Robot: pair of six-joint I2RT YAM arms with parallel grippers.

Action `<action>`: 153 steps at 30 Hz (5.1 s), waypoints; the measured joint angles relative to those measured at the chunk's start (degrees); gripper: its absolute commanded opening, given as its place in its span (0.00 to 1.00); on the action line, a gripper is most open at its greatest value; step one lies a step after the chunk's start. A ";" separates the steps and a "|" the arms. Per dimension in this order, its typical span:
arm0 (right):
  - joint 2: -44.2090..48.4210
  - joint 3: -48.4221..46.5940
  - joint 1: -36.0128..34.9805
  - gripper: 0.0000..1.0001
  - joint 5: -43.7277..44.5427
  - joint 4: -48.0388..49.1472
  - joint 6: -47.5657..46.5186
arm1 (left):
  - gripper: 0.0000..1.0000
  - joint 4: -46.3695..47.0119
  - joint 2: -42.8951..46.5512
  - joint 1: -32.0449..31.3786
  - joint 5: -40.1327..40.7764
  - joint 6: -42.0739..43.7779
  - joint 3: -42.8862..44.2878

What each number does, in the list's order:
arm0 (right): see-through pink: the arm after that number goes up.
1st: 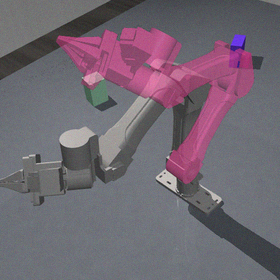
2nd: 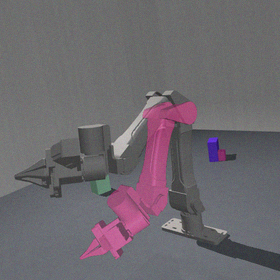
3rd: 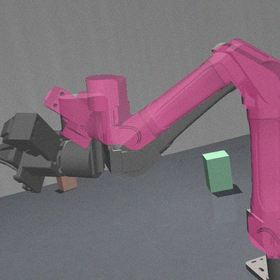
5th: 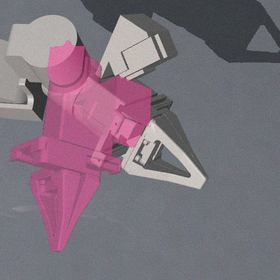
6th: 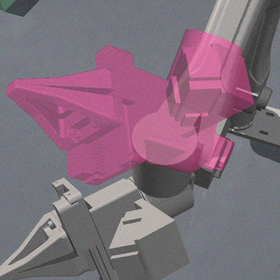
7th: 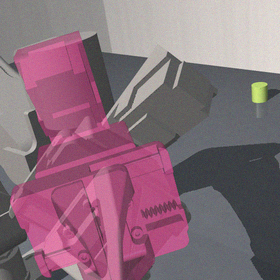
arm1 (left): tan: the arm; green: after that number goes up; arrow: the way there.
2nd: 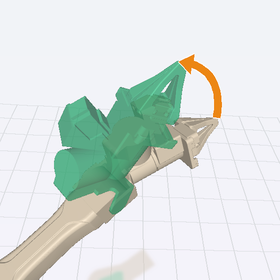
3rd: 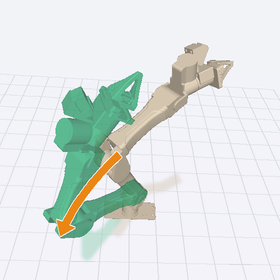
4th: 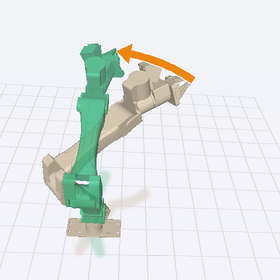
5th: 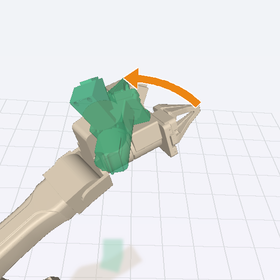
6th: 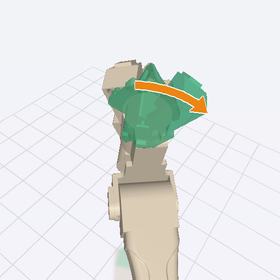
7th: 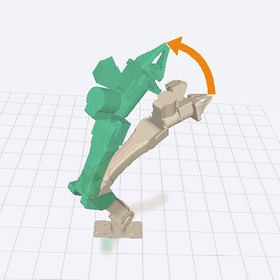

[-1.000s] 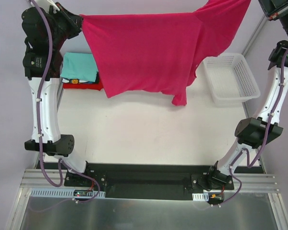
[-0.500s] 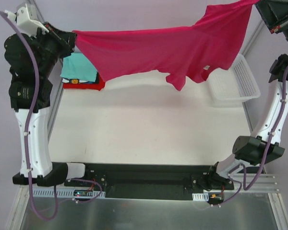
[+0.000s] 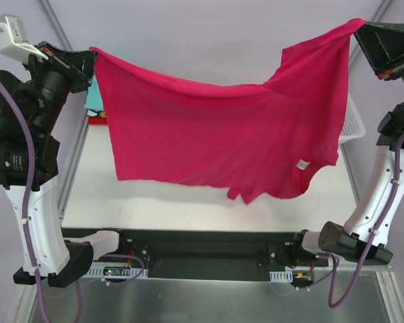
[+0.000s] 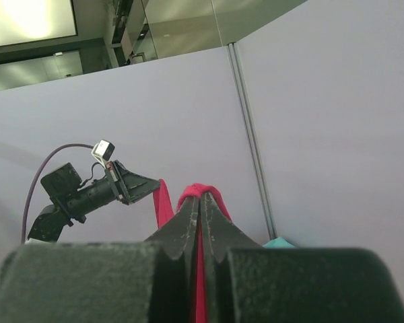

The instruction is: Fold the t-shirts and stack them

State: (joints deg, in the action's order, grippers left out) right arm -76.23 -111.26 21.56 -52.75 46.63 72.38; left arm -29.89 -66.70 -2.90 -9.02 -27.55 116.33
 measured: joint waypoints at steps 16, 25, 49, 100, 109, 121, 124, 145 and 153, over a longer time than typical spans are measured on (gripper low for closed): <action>-9.77 3.41 -1.11 0.01 -0.57 -1.88 -5.68 | 0.00 2.40 -11.65 0.00 0.00 -0.46 -0.46; -33.73 -9.16 -6.27 0.01 -0.68 -3.50 -10.19 | 0.00 6.38 -40.04 0.13 -2.51 -1.55 11.87; -22.56 -1.84 -9.79 0.01 -1.62 8.44 -2.64 | 0.00 24.46 -12.44 3.63 -15.63 -6.23 -16.17; 16.48 56.63 -13.92 0.96 4.76 -68.48 -50.80 | 0.99 9.22 -5.75 -7.30 -29.97 -13.33 -61.70; 19.47 55.06 -23.08 0.96 12.79 -80.91 -60.52 | 0.99 9.33 0.66 -11.43 -24.81 -12.85 -66.86; 40.26 72.00 -35.45 0.96 32.17 -94.20 -59.63 | 0.94 7.56 18.01 -12.17 -17.55 -16.20 -85.79; 38.69 70.93 -35.45 0.96 37.55 -95.84 -59.67 | 0.92 7.78 14.80 -12.17 -17.40 -16.28 -84.43; -20.26 32.17 -36.20 0.96 51.28 -92.65 -65.20 | 0.74 2.32 -21.86 -15.32 -1.18 -8.46 -52.35; -26.29 26.08 -36.35 0.96 65.22 -100.96 -69.11 | 0.74 -4.94 -32.79 -16.31 7.69 -5.68 -48.43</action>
State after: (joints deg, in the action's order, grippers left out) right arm -102.52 -85.19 -14.79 12.47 -54.33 3.27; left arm -34.83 -99.48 -19.20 -1.32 -33.23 67.90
